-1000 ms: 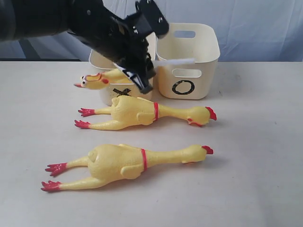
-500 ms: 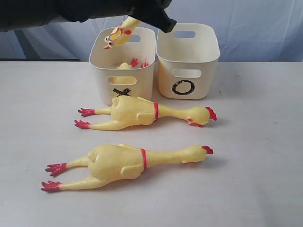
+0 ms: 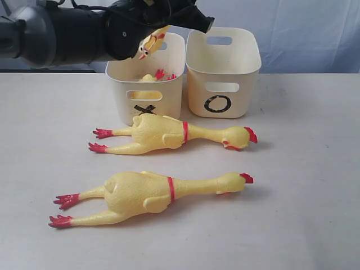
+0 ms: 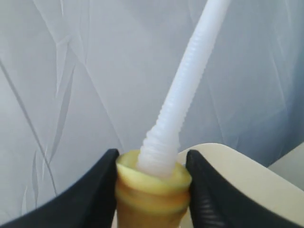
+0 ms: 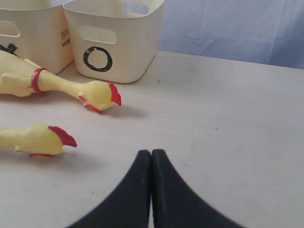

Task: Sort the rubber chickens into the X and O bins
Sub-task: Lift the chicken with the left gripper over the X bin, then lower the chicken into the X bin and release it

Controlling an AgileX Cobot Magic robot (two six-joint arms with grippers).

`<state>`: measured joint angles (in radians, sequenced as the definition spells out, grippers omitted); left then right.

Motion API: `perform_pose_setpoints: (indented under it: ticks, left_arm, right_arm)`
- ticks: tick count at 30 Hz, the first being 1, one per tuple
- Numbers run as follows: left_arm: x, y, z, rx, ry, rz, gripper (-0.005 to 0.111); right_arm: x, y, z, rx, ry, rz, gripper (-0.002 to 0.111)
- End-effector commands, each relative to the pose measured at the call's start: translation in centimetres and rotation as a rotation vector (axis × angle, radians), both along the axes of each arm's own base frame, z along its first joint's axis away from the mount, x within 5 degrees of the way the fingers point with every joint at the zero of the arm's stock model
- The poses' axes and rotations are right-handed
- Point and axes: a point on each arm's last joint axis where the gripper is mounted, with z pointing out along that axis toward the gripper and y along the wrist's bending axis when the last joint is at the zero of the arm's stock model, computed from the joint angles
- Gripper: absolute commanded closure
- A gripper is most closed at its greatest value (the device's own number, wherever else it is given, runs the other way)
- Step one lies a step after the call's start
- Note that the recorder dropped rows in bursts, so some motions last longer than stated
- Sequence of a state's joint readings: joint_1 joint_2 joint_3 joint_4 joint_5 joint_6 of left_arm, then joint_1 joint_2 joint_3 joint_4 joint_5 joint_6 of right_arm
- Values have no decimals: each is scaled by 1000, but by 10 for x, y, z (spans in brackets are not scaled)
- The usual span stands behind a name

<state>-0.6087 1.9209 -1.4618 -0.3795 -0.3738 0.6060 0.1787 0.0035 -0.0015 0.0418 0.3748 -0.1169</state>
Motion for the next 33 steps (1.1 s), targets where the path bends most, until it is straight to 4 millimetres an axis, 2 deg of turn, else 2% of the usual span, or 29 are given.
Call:
perform_pose_setpoints:
  ticks: [1,7,11,18,24,33]
  left_arm:
    - [15,20,-4,-98,63,61,107]
    - [35,57,-7,-212,147,128,107]
    - [42,73,-9,-238,185,120,107]
    - [49,78,-17,-271,192,62,107]
    - [59,74,-42,-313,203,10,107]
    - [71,89,-66,-345,260,38,107]
  right_arm:
    - [0,0,1,2,-15,4,109]
    - [0,0,1,2,-15,4,109]
    - [0,0,1,2,-15,4,109]
    - [0,0,1,2,-15,4,109]
    - [0,0,1,2,-15,4,109]
    - [0,0,1,2,-15,4,109]
